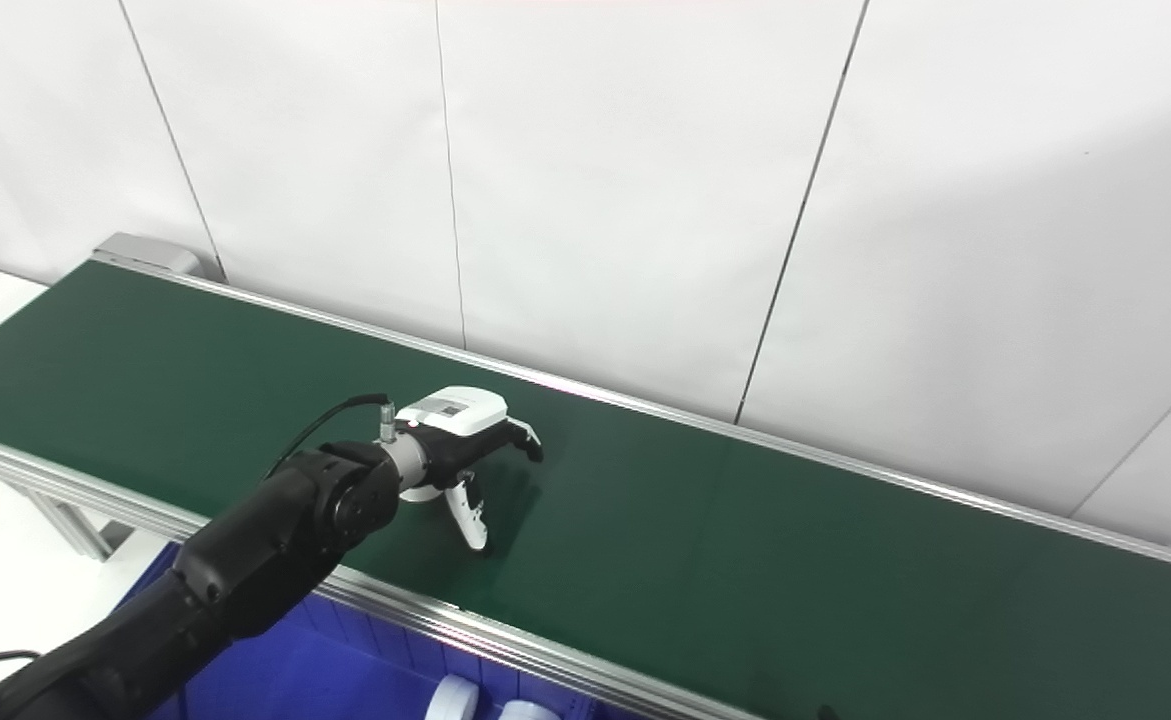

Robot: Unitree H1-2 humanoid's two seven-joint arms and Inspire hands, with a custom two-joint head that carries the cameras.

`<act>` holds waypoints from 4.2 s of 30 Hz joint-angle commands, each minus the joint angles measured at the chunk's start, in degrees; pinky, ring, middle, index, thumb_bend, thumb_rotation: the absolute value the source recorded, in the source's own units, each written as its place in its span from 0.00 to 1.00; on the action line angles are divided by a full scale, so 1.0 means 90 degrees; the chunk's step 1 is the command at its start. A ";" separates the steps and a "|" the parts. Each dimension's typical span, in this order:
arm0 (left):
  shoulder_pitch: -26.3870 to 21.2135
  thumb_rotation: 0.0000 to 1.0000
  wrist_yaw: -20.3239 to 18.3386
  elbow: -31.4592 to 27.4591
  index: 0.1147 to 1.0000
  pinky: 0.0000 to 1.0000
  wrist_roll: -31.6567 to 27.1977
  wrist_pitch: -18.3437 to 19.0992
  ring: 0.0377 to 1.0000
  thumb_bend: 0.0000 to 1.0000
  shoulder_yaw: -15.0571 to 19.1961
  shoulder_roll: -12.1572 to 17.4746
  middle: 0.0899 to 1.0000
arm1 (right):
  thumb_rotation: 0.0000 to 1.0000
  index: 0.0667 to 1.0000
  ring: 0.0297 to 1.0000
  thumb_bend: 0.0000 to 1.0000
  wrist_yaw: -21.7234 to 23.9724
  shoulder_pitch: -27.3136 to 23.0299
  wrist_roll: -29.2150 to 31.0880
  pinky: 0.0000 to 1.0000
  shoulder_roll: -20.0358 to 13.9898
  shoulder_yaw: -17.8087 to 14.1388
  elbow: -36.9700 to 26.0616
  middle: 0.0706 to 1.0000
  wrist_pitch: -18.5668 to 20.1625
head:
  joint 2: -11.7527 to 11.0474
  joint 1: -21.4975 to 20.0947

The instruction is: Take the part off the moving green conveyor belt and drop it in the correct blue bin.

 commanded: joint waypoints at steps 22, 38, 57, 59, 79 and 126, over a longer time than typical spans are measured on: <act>-0.0102 0.00 0.0170 -0.0074 0.76 0.83 0.0052 -0.0102 0.86 0.89 0.0012 0.0161 0.86 | 1.00 0.93 0.81 0.00 0.0039 0.0021 0.0054 0.77 0.0023 -0.0019 -0.0234 0.83 -0.0319 | 0.0042 -0.0014; -0.0120 0.00 0.0217 -0.0013 0.76 0.84 0.0081 -0.0123 0.85 0.89 0.0006 0.0192 0.85 | 1.00 0.93 0.81 0.02 0.0065 0.0050 0.0075 0.77 0.0002 -0.0048 -0.0258 0.83 -0.0317 | 0.0064 -0.0003; 0.0123 0.00 0.2534 0.0959 0.44 0.44 -0.0215 -0.1568 0.41 0.50 0.0198 -0.0063 0.40 | 1.00 0.93 0.81 0.01 0.0106 0.0083 0.0053 0.77 -0.0027 -0.0072 -0.0314 0.83 -0.0318 | 0.0096 -0.0027; 0.0119 0.00 0.2646 0.0991 0.44 0.46 -0.0208 -0.1658 0.41 0.50 0.0197 -0.0065 0.41 | 1.00 0.93 0.80 0.02 0.0107 0.0078 0.0062 0.76 -0.0026 -0.0078 -0.0301 0.83 -0.0318 | 0.0097 -0.0030; 0.0144 0.00 0.2746 0.1017 0.44 0.45 -0.0232 -0.1761 0.40 0.50 0.0220 -0.0139 0.41 | 1.00 0.93 0.80 0.04 0.0098 0.0058 0.0052 0.76 0.0000 -0.0086 -0.0264 0.82 -0.0316 | 0.0091 -0.0070; 0.2453 0.00 0.0791 -0.3937 0.45 0.35 -0.2035 -0.0183 0.38 0.50 0.1747 -0.0305 0.41 | 0.95 0.84 0.72 0.18 0.0170 -0.0062 0.0202 0.66 -0.0064 -0.0346 0.0045 0.76 -0.0318 | 0.0596 -0.0988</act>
